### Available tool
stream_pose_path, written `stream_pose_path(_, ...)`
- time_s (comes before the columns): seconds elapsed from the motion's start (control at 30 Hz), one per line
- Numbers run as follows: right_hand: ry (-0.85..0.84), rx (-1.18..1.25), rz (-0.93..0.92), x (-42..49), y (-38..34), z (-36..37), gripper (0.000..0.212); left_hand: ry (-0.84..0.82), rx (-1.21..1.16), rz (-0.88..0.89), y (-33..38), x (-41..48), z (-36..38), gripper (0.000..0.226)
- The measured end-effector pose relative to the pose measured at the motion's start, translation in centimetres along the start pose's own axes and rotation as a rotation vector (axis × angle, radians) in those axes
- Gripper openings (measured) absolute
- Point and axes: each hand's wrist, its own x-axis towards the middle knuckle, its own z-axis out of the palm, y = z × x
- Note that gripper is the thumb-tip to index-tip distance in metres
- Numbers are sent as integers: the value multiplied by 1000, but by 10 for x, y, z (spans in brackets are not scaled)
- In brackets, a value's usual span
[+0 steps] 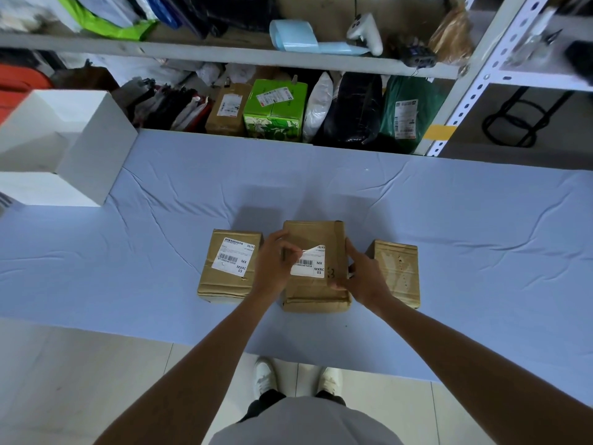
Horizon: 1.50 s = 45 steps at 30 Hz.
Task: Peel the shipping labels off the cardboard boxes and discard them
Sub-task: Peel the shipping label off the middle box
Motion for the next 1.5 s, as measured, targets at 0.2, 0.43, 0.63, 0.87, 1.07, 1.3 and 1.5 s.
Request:
stream_pose_path(0.2,-10,-8,-10,-1,-3,-1,110,-43,32,-13,4,0,-2,3)
stream_pose_path(0.43,-27,10,17,-3,-9,-4,105,-42,-12,-17,-1,0,1,9)
stream_pose_path(0.63,-16,-15,-13,-3,-13,-5,103,-48,-24,-41,0,0,1,6)
stream_pose_path(0.87,-19,-24,-21,-2,-16,-5,102,-71,-37,-76,9,-3,-3,6)
stream_pose_path(1.07,-8,-18,-13,-1,-16,-5,100,-84,-29,-72,13,-4,-5,10)
stream_pose_path(1.3,-7,45,-2,0,-15,-4,100,-85,-20,-64,19,-5,-7,8)
stream_pose_path(1.5,10,6,-42,0,-13,-2,100,-83,-6,-50,19,-5,-6,11)
